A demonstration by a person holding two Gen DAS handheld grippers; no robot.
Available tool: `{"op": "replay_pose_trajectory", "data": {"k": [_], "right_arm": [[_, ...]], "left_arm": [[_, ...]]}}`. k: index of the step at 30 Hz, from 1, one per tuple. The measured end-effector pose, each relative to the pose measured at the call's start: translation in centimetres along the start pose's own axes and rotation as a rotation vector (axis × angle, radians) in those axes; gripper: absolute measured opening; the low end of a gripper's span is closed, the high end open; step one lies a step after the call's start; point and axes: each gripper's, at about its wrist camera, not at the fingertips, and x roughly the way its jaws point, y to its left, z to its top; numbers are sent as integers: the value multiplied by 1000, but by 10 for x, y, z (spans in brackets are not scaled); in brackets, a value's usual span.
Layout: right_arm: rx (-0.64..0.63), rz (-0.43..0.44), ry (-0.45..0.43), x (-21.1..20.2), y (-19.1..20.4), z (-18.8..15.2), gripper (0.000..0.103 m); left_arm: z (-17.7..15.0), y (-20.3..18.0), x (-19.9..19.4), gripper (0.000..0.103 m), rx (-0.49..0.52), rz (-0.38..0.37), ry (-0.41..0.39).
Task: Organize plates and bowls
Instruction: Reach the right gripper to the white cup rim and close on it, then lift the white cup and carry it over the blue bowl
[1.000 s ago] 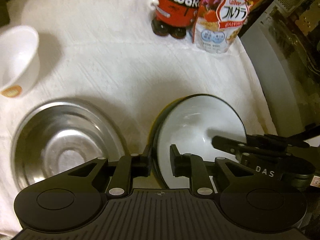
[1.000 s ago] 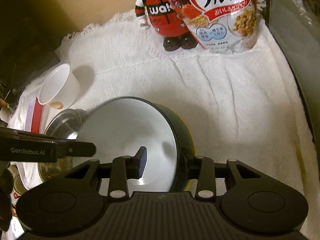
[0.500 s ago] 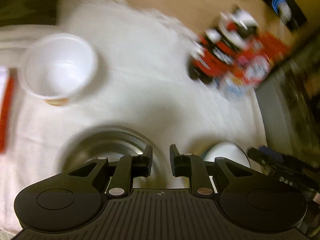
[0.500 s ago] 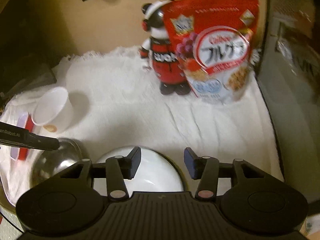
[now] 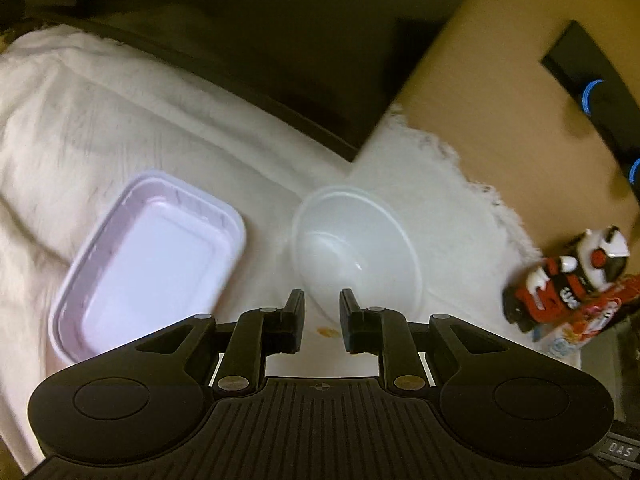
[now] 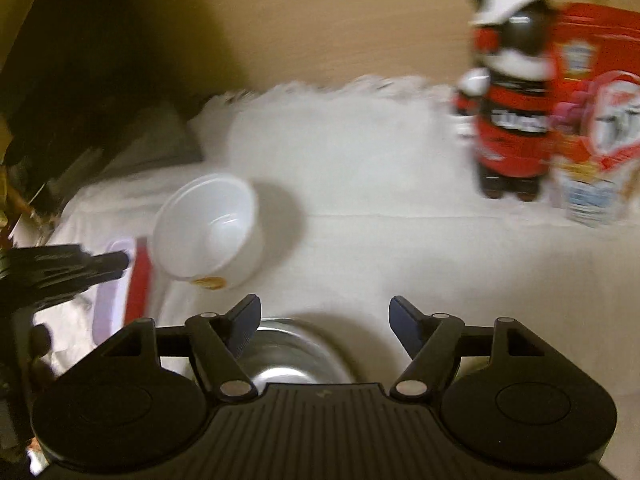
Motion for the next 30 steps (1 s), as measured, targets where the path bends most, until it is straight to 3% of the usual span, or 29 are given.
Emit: {"op": "replay_pose_trajectory", "data": {"k": [8, 14, 16, 19, 21, 24, 30], "right_arm": [[0, -36, 35, 65, 59, 44, 70], [-13, -91, 55, 120, 79, 59, 69], [-8, -95, 88, 137, 79, 58, 64], [18, -69, 167, 164, 77, 55, 41], [41, -26, 230, 179, 74, 52, 35], [34, -23, 249, 184, 76, 48, 30], [16, -20, 167, 150, 74, 52, 30]], "left_arm": [[38, 15, 37, 21, 66, 4, 6], [47, 7, 71, 21, 151, 28, 67], [47, 7, 76, 21, 160, 18, 82], [47, 6, 86, 21, 171, 8, 100], [48, 5, 90, 21, 175, 6, 110], [47, 2, 90, 22, 183, 3, 119], [48, -21, 67, 22, 216, -29, 82]]}}
